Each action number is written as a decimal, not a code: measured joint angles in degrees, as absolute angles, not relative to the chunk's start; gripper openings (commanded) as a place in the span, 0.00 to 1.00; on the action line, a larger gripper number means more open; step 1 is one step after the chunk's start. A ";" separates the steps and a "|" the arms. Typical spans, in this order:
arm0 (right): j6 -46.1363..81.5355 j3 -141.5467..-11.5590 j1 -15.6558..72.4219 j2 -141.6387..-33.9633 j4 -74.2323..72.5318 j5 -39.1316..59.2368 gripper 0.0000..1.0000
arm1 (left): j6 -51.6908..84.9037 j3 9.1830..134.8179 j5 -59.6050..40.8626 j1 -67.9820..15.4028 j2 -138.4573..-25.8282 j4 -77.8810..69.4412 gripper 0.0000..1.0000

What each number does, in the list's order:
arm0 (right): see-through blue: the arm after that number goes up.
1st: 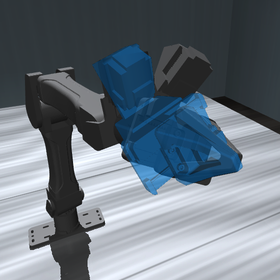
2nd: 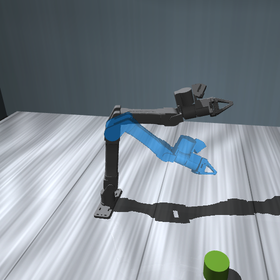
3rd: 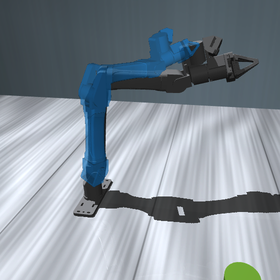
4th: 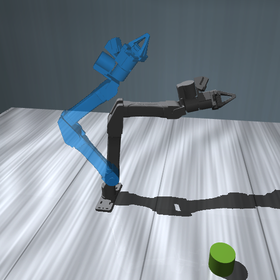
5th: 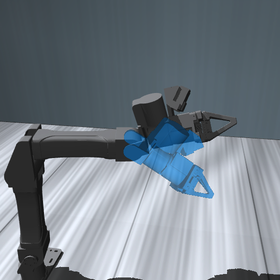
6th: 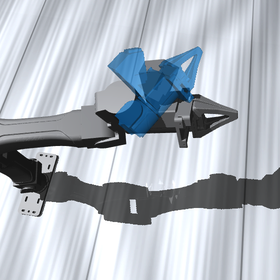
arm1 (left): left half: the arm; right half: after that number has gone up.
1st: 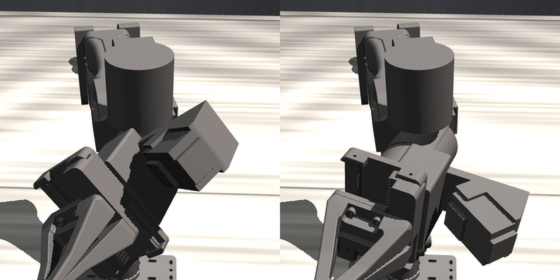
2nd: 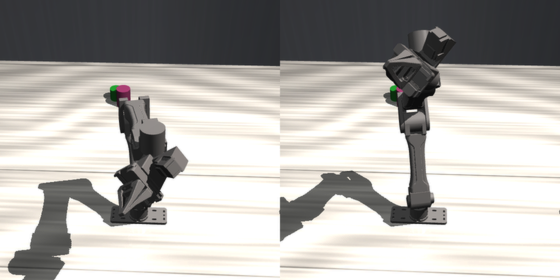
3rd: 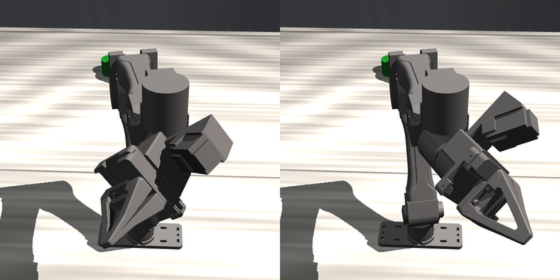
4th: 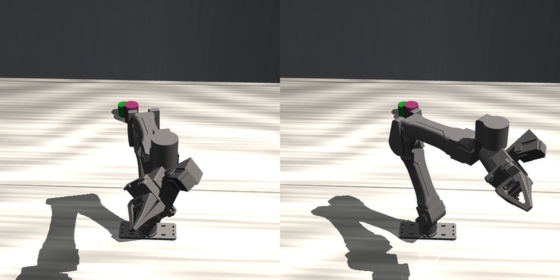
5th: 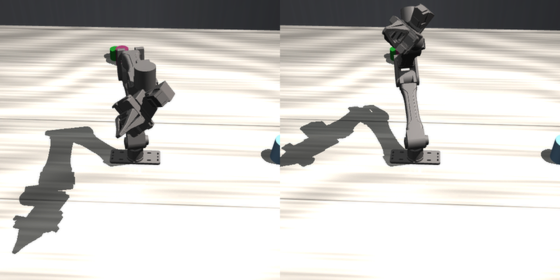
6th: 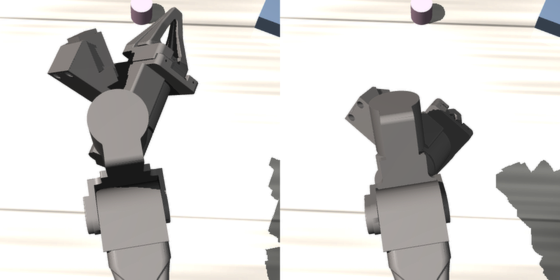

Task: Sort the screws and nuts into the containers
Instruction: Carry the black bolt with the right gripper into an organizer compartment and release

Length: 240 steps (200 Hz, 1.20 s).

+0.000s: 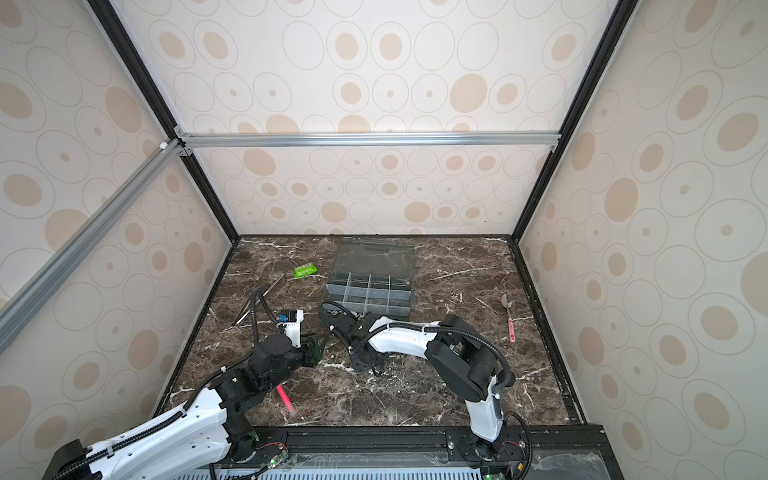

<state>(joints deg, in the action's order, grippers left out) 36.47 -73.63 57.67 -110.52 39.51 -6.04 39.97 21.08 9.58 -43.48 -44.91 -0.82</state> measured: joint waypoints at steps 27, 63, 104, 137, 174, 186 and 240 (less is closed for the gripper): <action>34.54 -75.33 57.63 -110.50 40.40 -6.17 0.15 | 39.99 21.08 9.61 -43.48 -44.58 -0.80 0.48; 30.35 -80.73 55.37 -108.22 42.48 -7.18 0.15 | 39.99 20.99 10.15 -43.48 -43.27 -0.73 0.48; 24.40 -88.53 48.69 -104.64 44.47 -12.47 0.15 | 39.97 20.82 10.98 -43.48 -41.63 -0.71 0.49; 21.17 -90.56 42.33 -104.57 45.01 -14.44 0.15 | 39.97 20.82 11.07 -43.48 -41.28 -0.51 0.49; 18.94 -90.56 37.30 -106.00 45.58 -15.29 0.15 | 39.97 20.82 11.07 -43.48 -40.25 0.69 0.49; 18.59 -90.56 36.42 -107.04 45.54 -15.20 0.15 | 39.97 20.82 11.07 -43.48 -39.94 1.02 0.49; 18.35 -90.56 33.98 -110.74 44.62 -13.93 0.15 | 39.97 20.82 11.07 -43.48 -39.31 2.33 0.49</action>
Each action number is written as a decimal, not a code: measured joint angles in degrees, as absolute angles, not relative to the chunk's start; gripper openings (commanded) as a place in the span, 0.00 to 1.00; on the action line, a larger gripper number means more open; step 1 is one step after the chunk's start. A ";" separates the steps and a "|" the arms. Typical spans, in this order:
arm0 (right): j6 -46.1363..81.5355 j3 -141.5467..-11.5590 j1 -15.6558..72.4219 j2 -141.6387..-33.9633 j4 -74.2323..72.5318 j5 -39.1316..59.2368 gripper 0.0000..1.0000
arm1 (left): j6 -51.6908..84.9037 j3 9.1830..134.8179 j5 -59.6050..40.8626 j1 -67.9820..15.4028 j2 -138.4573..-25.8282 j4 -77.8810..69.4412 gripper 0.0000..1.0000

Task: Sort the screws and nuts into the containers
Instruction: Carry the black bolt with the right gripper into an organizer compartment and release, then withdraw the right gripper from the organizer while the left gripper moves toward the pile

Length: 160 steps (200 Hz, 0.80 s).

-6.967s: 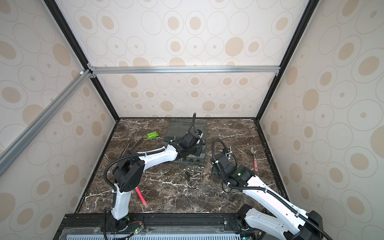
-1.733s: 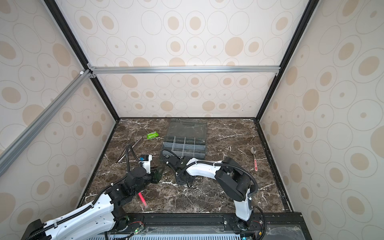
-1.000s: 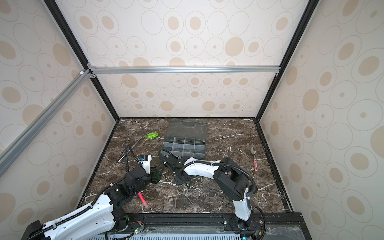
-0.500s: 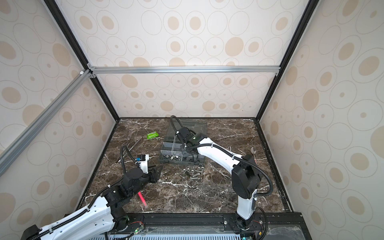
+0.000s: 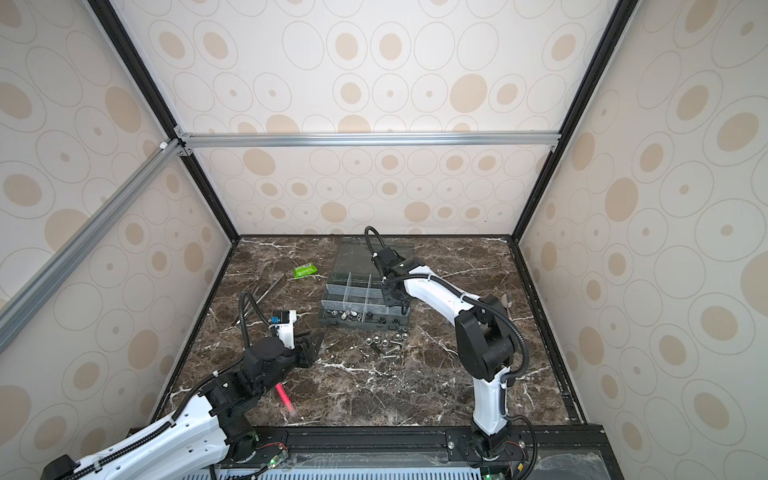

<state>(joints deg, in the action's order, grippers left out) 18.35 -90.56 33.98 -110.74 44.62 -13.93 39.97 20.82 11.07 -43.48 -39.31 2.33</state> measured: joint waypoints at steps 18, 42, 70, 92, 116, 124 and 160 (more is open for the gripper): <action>18.59 -90.56 33.67 -111.02 44.25 -13.56 0.24 | 39.97 20.82 11.07 -43.48 -39.13 2.33 0.49; 18.63 -90.56 33.63 -111.33 43.88 -13.30 0.36 | 39.97 20.82 11.05 -43.48 -39.13 2.35 0.49; 18.96 -90.54 33.56 -111.33 43.64 -13.10 0.41 | 39.99 20.82 11.03 -43.48 -39.11 2.35 0.50; 19.05 -90.52 33.41 -111.33 43.62 -13.04 0.41 | 39.99 20.82 11.03 -43.48 -39.11 2.35 0.50; 19.42 -89.62 33.32 -111.13 43.13 -12.45 0.41 | 40.01 20.82 11.03 -43.48 -39.11 2.35 0.49; 19.70 -89.01 33.32 -110.96 42.89 -12.19 0.41 | 39.99 20.82 11.03 -43.48 -39.11 2.35 0.50; 21.17 -86.19 33.32 -108.60 42.13 -10.55 0.41 | 40.10 20.80 10.81 -43.48 -39.20 2.33 0.50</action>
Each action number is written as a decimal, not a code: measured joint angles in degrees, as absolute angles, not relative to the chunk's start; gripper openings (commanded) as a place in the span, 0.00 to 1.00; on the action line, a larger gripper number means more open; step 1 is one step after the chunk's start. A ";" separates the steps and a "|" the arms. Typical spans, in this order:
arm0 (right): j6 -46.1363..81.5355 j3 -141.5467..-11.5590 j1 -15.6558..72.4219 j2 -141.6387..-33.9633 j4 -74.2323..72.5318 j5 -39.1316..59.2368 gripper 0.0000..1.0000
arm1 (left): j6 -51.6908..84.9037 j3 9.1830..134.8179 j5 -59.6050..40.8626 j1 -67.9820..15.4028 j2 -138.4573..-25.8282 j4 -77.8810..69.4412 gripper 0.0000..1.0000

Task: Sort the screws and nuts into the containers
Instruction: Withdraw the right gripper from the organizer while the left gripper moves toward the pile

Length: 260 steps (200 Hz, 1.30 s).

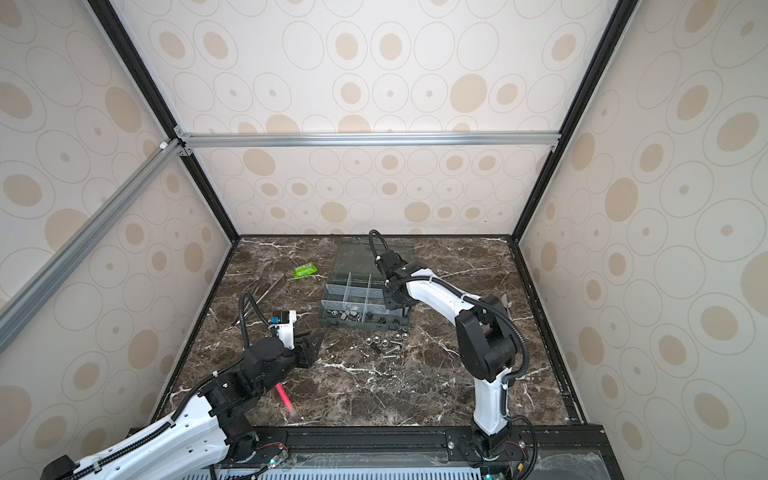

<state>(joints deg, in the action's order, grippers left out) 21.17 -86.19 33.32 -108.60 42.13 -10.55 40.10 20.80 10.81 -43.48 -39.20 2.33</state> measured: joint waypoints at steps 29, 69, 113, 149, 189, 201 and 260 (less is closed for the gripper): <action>22.98 -83.00 33.32 -104.44 40.64 -8.75 0.41 | 40.42 20.73 10.57 -43.48 -39.53 2.02 0.49; 24.84 -78.39 33.32 -98.89 39.59 -7.53 0.41 | 40.95 20.32 9.72 -43.48 -41.32 1.02 0.50; 27.16 -71.55 33.32 -91.81 38.68 -7.18 0.41 | 41.17 20.16 8.58 -43.48 -43.11 0.16 0.49; 29.91 -64.99 33.39 -85.17 37.80 -7.07 0.41 | 41.41 20.16 7.33 -43.48 -44.91 -1.26 0.49; 34.17 -55.88 33.43 -78.11 35.51 -6.98 0.41 | 41.80 20.16 5.87 -43.48 -47.46 -3.01 0.49; 35.18 -54.02 33.43 -77.21 35.27 -6.68 0.41 | 41.82 20.16 5.28 -43.48 -48.42 -3.70 0.48; 38.83 -50.30 33.80 -75.88 33.34 -5.93 0.41 | 41.98 20.21 2.70 -43.48 -52.90 -5.17 0.47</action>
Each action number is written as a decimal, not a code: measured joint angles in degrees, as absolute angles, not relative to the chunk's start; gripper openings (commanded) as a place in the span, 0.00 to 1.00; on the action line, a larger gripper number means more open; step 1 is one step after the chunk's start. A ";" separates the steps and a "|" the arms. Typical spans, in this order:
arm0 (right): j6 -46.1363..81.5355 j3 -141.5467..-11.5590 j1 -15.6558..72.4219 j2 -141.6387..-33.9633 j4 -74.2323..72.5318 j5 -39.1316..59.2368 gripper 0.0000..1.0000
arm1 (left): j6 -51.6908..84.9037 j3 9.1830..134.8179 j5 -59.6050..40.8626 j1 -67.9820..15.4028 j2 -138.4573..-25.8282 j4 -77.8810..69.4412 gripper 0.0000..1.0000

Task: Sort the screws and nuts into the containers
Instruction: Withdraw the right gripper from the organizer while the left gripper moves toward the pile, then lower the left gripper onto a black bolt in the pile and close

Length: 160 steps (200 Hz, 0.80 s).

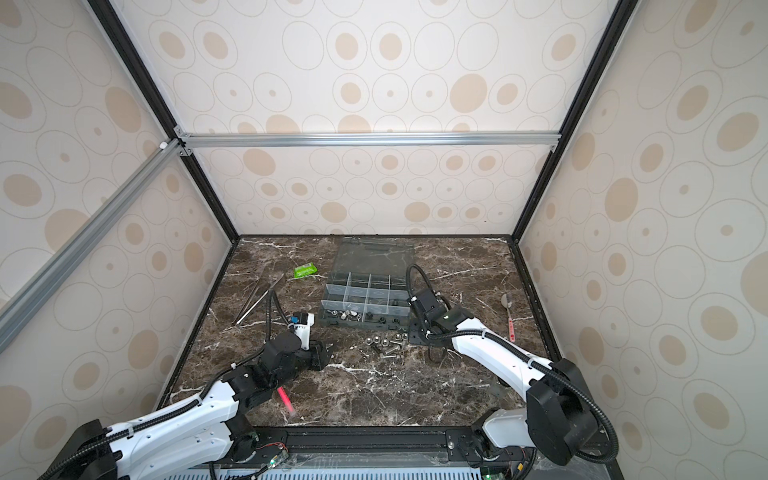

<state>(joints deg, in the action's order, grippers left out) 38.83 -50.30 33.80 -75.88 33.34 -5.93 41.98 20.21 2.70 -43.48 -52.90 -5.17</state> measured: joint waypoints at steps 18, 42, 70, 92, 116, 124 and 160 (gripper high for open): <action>39.66 -49.84 33.91 -75.68 32.95 -5.82 0.41 | 42.00 20.73 2.20 -43.48 -54.50 -5.04 0.46; 40.23 -49.52 34.39 -75.68 32.62 -5.76 0.41 | 41.95 22.94 1.15 -43.48 -58.04 -4.60 0.46; 40.91 -49.17 34.61 -75.66 32.08 -5.76 0.41 | 41.32 26.44 0.10 -43.57 -62.87 -3.77 0.45; 41.17 -48.99 34.76 -75.46 31.99 -5.80 0.41 | 40.38 30.09 -0.38 -44.25 -67.55 -2.66 0.45; 41.34 -48.84 34.81 -75.07 31.92 -5.80 0.41 | 39.11 34.04 -0.64 -45.52 -72.36 -1.21 0.46; 41.39 -48.84 34.83 -74.96 31.92 -5.80 0.41 | 38.72 35.44 -0.56 -46.22 -74.02 -0.64 0.46; 41.95 -47.99 34.87 -74.08 31.97 -5.96 0.41 | 37.19 43.33 1.61 -49.41 -82.30 4.01 0.48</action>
